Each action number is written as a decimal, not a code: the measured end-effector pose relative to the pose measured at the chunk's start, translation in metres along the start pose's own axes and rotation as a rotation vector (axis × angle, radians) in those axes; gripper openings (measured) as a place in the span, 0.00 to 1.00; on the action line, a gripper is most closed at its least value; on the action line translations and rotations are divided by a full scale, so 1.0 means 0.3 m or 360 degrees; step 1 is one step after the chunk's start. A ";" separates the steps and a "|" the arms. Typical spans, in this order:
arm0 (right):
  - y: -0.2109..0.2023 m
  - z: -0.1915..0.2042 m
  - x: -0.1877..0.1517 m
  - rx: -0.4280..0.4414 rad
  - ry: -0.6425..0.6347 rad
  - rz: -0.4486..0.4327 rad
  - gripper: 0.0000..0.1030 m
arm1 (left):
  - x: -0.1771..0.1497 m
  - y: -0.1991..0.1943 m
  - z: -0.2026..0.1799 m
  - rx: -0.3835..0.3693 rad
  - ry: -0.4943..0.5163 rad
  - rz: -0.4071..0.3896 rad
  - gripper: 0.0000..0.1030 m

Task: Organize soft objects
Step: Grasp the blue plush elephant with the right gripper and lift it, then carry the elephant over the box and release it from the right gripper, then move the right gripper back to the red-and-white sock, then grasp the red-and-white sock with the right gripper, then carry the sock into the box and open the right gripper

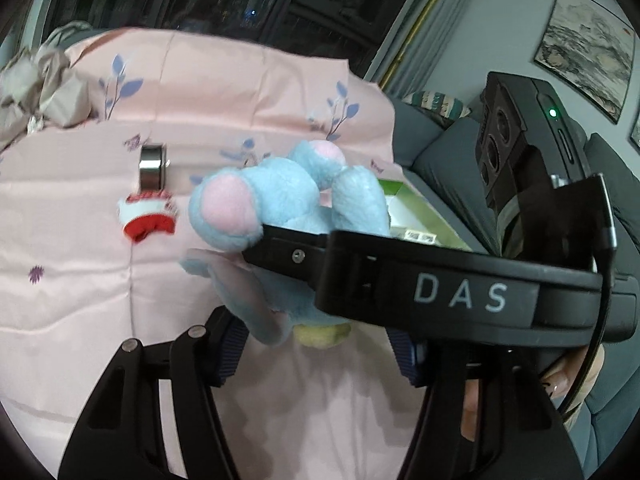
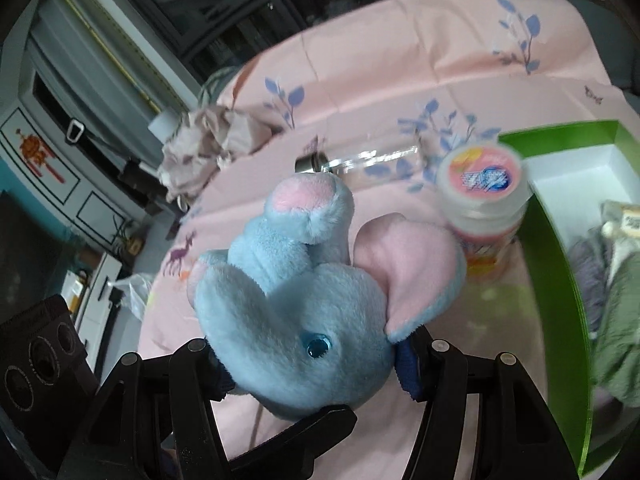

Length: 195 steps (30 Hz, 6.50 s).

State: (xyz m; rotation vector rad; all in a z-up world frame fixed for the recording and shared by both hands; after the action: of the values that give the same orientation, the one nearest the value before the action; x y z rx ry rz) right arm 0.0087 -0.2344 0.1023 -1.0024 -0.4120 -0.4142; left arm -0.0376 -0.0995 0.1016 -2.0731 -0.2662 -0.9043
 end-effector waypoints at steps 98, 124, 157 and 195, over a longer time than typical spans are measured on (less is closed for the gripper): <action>-0.366 -0.318 0.025 -0.0680 0.0361 -0.0610 0.90 | 0.006 -0.087 0.292 0.0306 -0.0212 -0.0005 0.99; 0.381 0.233 0.224 -0.0454 -0.0106 -0.0144 0.90 | -0.058 -0.219 0.689 0.0710 -0.0733 -0.0029 0.97; 0.168 -0.010 -0.262 -0.0512 0.0131 0.0365 0.71 | -0.149 -0.071 0.432 0.0337 -0.0677 0.0315 0.87; -0.092 -0.189 -0.230 0.0100 0.0426 -0.0064 0.45 | -0.093 0.141 -0.053 -0.0016 -0.0001 0.0416 0.44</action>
State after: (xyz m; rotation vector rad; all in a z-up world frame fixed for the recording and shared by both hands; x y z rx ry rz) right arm -0.0558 -0.2869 0.0598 -0.8648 -0.2027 -0.5610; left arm -0.0455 -0.1347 0.0624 -2.0588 0.0102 -0.7470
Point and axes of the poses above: each gripper's, at about its wrist camera, not at the fingertips, and y roughly the way its jaws point, z to its left, x to its top, the point moved 2 cm from there along y, roughly the way its jaws point, and after that the axes turned 5 degrees about z, right-handed, at the moved point
